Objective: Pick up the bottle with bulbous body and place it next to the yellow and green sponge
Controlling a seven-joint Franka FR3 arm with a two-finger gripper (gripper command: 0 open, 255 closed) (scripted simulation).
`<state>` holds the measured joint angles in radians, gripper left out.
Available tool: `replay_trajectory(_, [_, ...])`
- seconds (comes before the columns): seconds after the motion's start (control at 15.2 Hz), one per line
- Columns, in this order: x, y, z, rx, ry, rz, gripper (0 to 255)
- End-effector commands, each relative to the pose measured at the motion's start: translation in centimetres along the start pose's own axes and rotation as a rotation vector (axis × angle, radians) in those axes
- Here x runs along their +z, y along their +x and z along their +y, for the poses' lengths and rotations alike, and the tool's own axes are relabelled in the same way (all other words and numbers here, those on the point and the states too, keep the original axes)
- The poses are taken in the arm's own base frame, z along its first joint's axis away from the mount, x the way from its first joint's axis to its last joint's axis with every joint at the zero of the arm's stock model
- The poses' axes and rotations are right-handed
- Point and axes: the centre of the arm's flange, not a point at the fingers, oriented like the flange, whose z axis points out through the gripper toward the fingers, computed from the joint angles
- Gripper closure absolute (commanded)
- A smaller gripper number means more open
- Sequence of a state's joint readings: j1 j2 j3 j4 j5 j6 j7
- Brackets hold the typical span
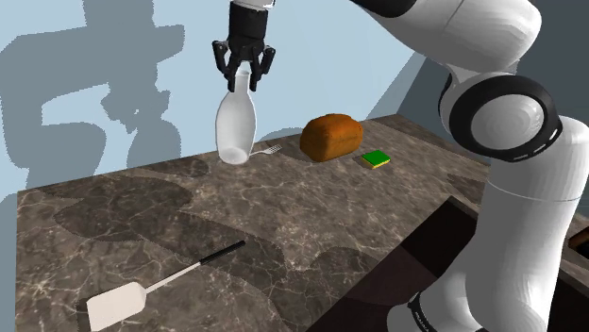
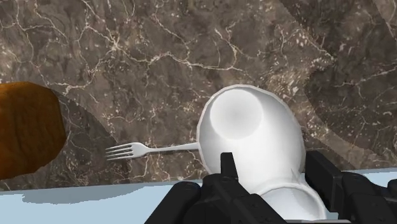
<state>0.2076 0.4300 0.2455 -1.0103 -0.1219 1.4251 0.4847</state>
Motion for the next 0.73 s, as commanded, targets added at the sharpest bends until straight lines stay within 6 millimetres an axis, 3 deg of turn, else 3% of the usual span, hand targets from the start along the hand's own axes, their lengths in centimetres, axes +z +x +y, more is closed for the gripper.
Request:
replay_trajectory(0.0, [-1.1, 0.0, 0.0, 0.0, 0.0, 0.0, 255])
replay_trajectory(0.07, [-1.5, 0.0, 0.0, 0.0, 0.0, 0.0, 255])
replay_trajectory(0.66, [-1.3, -2.5, 11.7, 0.0, 0.0, 0.0, 255])
